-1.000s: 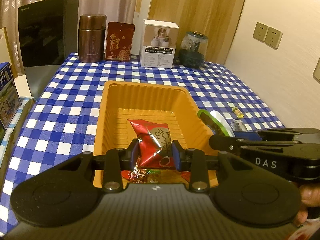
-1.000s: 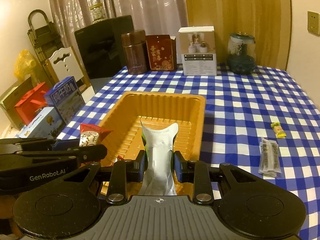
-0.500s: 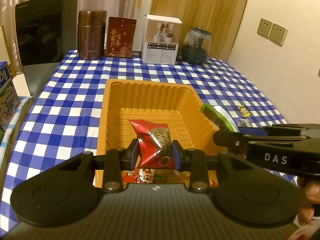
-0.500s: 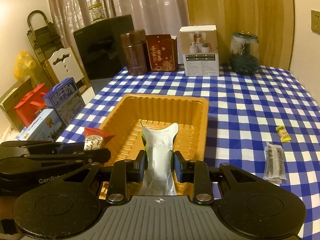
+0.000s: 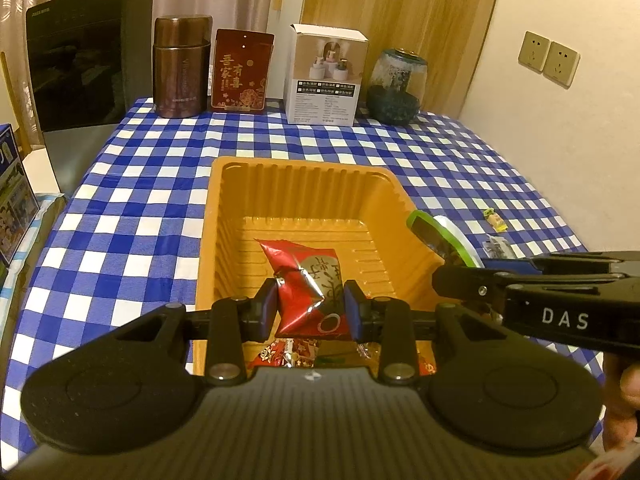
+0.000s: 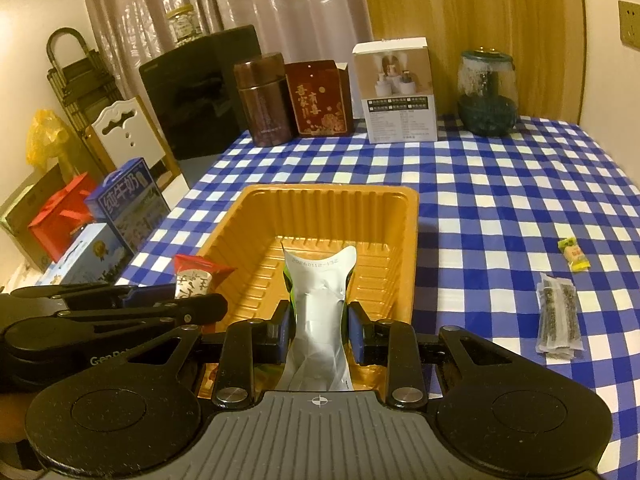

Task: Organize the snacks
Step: 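Carry both snacks over the orange tray and open the left tool, then lower the green-and-white snack into the tray and open the right tool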

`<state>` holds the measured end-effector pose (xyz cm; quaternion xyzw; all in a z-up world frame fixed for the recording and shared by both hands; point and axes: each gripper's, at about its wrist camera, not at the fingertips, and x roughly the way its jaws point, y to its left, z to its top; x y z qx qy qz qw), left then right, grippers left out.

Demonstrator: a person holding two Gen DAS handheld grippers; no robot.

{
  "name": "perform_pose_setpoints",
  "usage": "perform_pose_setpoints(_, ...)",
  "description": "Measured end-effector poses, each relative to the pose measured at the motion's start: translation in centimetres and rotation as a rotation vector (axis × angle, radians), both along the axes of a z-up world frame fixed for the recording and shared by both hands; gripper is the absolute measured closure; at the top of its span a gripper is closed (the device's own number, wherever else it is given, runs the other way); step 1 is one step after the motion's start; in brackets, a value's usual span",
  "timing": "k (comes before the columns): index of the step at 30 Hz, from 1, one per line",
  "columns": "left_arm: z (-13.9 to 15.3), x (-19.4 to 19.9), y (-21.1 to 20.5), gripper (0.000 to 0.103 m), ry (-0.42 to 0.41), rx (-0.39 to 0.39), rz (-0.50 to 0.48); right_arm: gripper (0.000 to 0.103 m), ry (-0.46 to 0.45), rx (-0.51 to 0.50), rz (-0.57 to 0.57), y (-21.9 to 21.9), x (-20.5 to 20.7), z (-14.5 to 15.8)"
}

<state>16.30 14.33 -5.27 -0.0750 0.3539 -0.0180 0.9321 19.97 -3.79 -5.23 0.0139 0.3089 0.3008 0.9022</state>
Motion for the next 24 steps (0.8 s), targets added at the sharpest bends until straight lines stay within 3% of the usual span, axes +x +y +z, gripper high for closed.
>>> perform_pose_setpoints(1,0.0,0.1,0.0,0.068,0.001,-0.003,0.004,0.073,0.0,0.001,-0.001,0.0,0.0,0.0)
perform_pose_setpoints(2,0.0,0.2,0.0,0.057,0.002,-0.008,0.007,0.073,0.002,0.0,-0.002,0.0,0.1,0.0)
perform_pose_setpoints(3,0.0,0.2,0.1,0.053,0.0,-0.01,0.011,0.073,0.003,0.001,-0.004,0.0,0.1,0.0)
perform_pose_setpoints(24,0.1,-0.9,1.5,0.051,-0.008,0.021,0.043,0.073,0.052,0.052,-0.001,0.3,1.1,-0.1)
